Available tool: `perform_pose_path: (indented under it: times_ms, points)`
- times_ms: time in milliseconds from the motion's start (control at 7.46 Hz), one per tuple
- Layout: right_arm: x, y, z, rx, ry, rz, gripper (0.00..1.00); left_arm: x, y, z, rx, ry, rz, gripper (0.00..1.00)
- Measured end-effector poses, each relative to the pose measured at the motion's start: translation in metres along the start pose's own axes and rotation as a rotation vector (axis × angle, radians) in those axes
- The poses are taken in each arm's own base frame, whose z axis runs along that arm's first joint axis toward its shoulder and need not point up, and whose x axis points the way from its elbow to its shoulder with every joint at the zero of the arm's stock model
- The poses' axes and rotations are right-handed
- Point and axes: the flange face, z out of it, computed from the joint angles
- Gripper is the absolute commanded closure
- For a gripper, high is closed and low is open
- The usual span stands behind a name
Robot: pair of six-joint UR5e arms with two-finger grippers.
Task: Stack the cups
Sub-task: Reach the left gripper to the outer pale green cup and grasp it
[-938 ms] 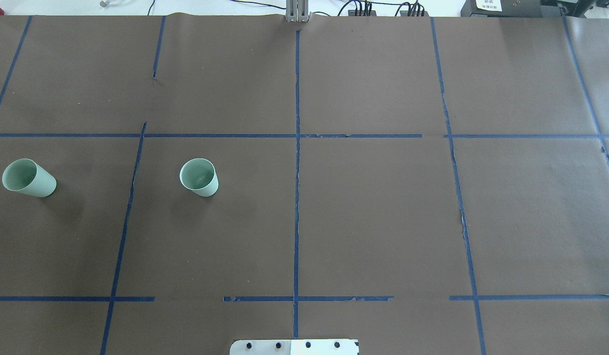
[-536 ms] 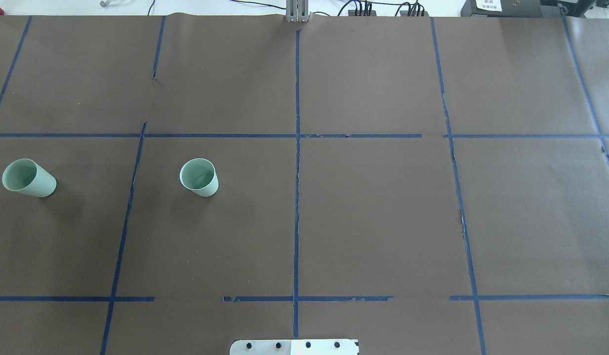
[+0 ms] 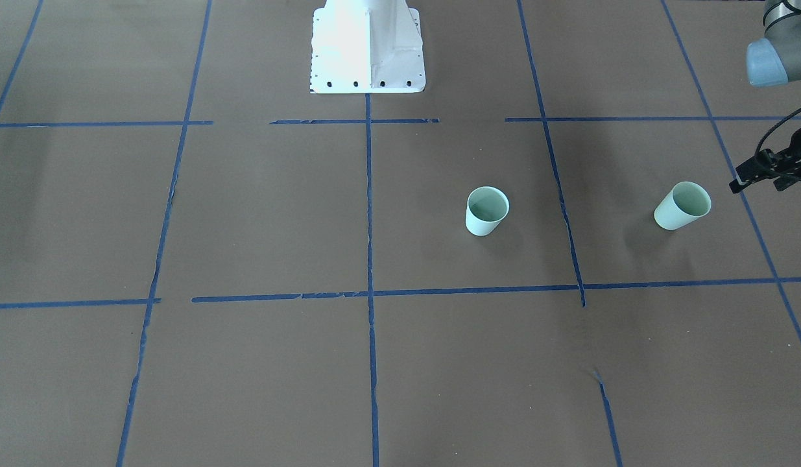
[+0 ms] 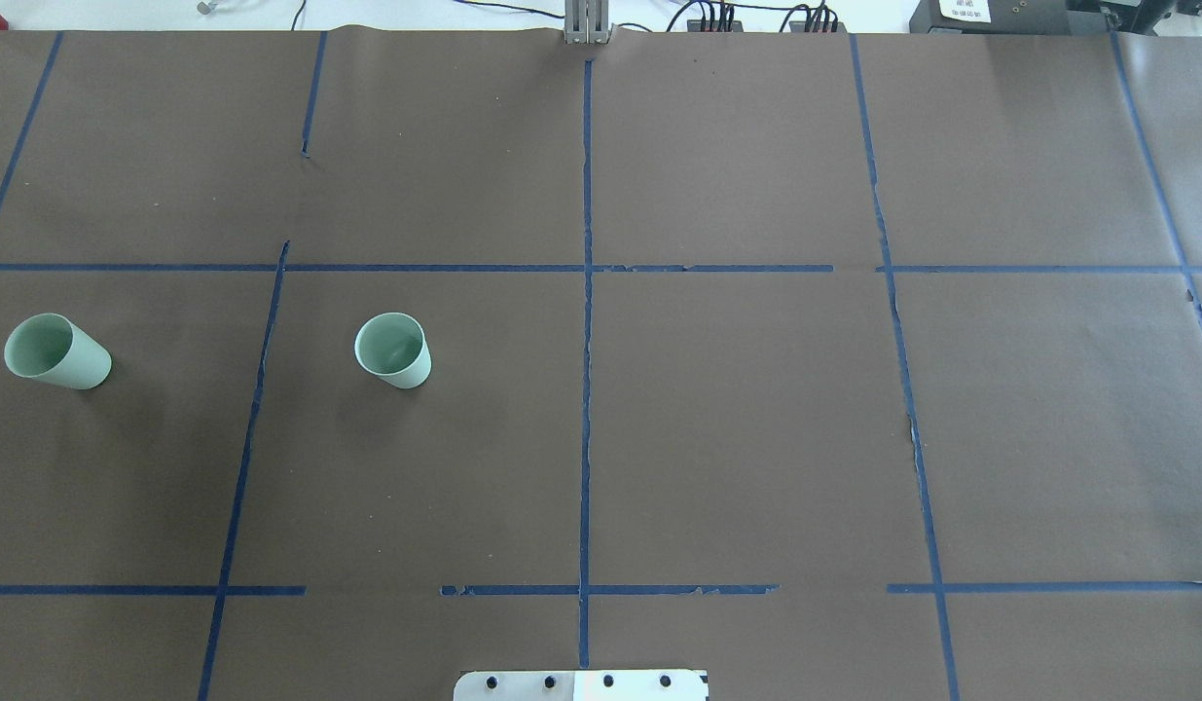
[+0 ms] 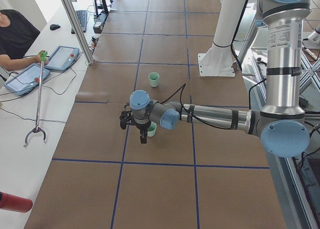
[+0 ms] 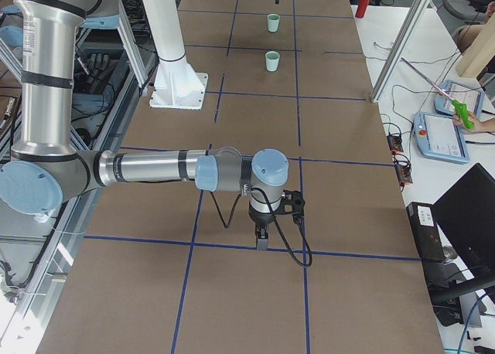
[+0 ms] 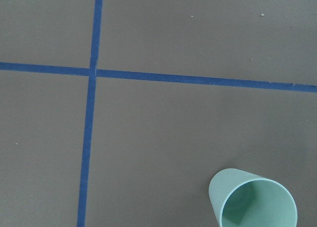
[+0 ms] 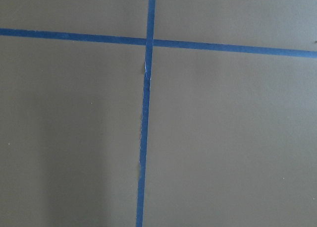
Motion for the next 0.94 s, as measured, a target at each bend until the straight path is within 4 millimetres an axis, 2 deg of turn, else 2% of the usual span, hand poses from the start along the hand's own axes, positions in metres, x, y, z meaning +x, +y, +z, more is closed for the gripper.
perform_pose_path:
  times_ms: [268,670,804,938]
  points:
    - [0.0,0.0,0.0,0.0,0.0,0.0,0.0,0.006,0.004,0.029,-0.007,0.02,0.007,0.0]
    - [0.0,0.0,0.0,0.0,0.0,0.0,0.0,0.016,0.009,0.05,-0.029,0.028,0.007,0.0]
    - [0.0,0.0,0.0,0.0,0.0,0.0,0.0,0.019,0.01,0.055,-0.039,0.027,0.012,0.09]
    - [0.0,0.0,0.0,0.0,0.0,0.0,0.0,0.024,0.011,0.06,-0.048,0.027,0.02,0.36]
